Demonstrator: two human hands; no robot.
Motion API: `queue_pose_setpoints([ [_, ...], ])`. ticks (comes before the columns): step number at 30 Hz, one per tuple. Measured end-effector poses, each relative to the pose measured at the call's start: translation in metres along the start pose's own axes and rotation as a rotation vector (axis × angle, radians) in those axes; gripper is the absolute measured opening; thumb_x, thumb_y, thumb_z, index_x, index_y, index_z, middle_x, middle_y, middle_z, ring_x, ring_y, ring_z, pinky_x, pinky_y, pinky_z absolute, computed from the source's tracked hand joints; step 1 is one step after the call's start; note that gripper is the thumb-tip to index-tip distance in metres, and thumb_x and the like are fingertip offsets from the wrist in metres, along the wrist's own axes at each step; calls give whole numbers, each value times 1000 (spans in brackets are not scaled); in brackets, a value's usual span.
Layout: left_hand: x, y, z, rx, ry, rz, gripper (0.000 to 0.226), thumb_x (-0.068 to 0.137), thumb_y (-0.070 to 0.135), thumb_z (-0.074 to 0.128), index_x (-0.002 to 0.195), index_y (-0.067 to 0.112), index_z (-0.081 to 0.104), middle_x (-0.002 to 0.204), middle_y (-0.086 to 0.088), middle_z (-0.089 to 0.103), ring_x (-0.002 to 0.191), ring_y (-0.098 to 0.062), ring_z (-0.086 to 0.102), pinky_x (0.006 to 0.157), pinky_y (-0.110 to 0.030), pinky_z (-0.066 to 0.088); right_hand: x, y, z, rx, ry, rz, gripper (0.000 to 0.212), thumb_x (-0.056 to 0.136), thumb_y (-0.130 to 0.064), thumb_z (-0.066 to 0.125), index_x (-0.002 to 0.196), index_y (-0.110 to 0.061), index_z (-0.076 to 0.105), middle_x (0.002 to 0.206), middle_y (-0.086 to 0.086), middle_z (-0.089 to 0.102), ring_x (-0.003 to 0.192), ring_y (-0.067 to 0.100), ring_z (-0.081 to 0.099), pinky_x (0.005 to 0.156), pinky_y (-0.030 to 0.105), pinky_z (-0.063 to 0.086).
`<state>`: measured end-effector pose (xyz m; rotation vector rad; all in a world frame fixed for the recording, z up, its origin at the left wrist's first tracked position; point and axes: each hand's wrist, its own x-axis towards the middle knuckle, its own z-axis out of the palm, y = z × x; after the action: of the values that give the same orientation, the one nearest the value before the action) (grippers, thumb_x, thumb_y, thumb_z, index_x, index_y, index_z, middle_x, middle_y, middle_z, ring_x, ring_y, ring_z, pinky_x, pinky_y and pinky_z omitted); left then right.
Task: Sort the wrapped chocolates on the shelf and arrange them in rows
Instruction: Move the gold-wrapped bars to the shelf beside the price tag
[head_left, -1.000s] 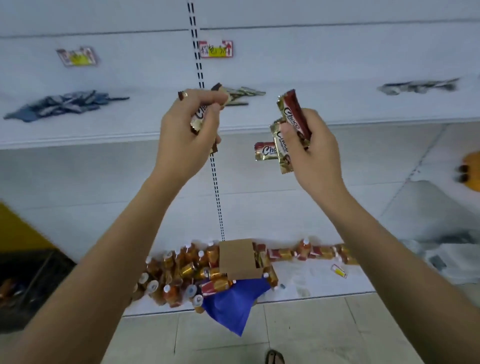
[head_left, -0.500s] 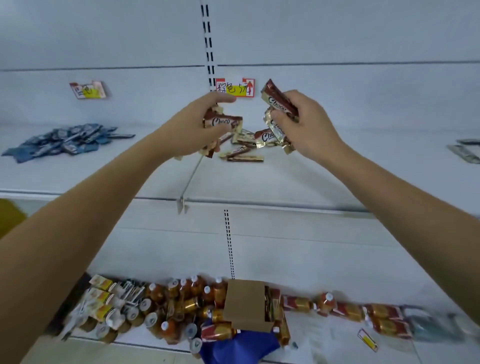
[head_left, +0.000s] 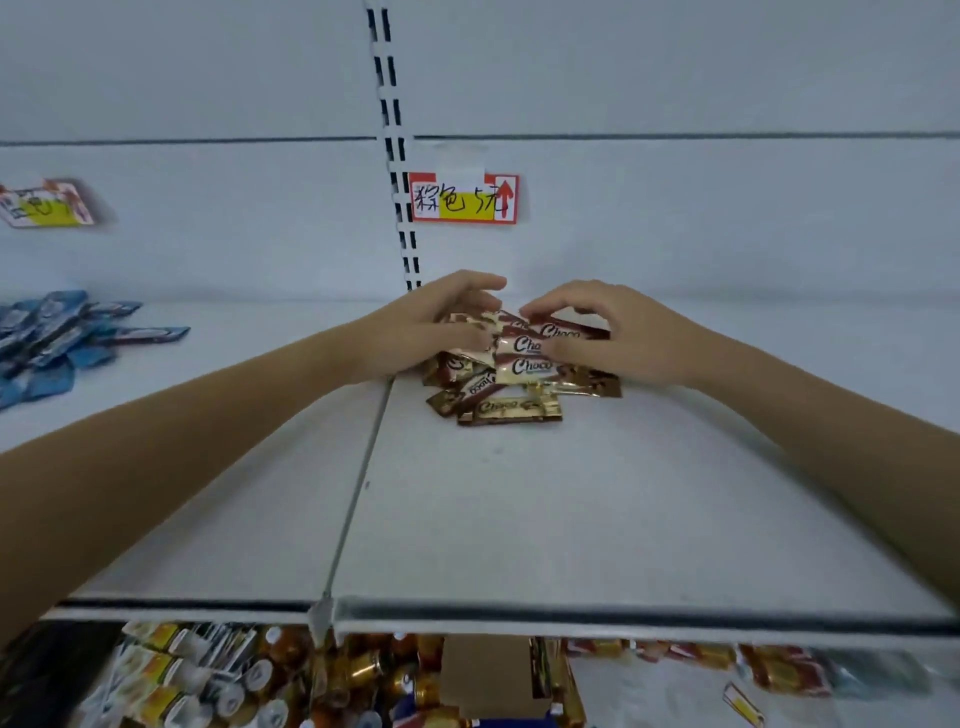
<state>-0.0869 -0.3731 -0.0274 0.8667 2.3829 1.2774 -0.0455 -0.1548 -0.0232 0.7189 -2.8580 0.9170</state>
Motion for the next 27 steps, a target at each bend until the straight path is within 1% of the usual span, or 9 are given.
queue_pose_setpoints([
  [2,7,-6,2,-155,-14,18,49,67,31,59,114,43,50,125,16,50,114,2,50,94,-25,43,-3,4,-1,-38,35,-11,35,88,-36,54,122,-27,56,115,-18,52,107,-4,45,91,5,30],
  [4,10,-11,-2,-171,59,43,41,72,30,49,107,50,54,125,22,50,119,3,44,104,-33,34,-5,6,0,-33,84,-36,34,89,-35,52,120,-23,58,111,-17,52,105,-6,44,89,2,29],
  [8,0,-16,-20,271,61,124,30,96,25,39,125,32,45,138,10,39,125,0,33,104,-25,27,-5,12,5,-90,80,-124,26,88,-28,57,111,-18,66,106,-11,57,103,-5,45,89,3,30],
  [13,-4,-27,-16,614,-156,206,62,87,51,27,141,22,32,148,5,31,128,-2,28,100,-8,16,-4,17,9,-110,5,-120,36,82,-35,51,115,-23,63,114,-8,53,107,-11,42,92,0,27],
  [16,-2,-29,-21,552,-207,162,68,82,60,31,144,34,20,154,11,16,135,3,12,104,-14,7,-4,18,8,-101,-1,-108,44,85,-38,51,126,-23,53,118,-11,48,111,-7,39,93,-1,25],
  [19,-5,-34,-28,393,-148,156,63,80,68,33,137,49,15,152,21,9,138,6,2,111,-25,2,-6,17,5,-94,-8,-72,50,86,-47,48,132,-28,45,128,-13,41,117,-10,32,92,-4,21],
  [23,0,-41,-27,721,-184,245,72,74,82,11,137,48,11,155,8,13,143,-11,7,117,-40,7,-6,15,8,-183,-25,-70,50,86,-48,38,129,-26,51,135,-6,47,119,-6,34,93,-2,17],
  [25,2,-43,-24,731,-175,205,70,78,75,11,140,43,12,155,9,16,143,-10,9,116,-37,8,-6,13,12,-207,-22,-65,51,87,-48,36,131,-25,50,138,-1,46,121,-4,33,96,0,17],
  [27,4,-42,-26,713,-93,239,65,86,62,13,144,34,21,153,7,25,140,-12,19,115,-36,14,-8,10,13,-216,5,-33,54,87,-52,34,135,-28,43,143,-1,38,127,1,30,102,12,18],
])
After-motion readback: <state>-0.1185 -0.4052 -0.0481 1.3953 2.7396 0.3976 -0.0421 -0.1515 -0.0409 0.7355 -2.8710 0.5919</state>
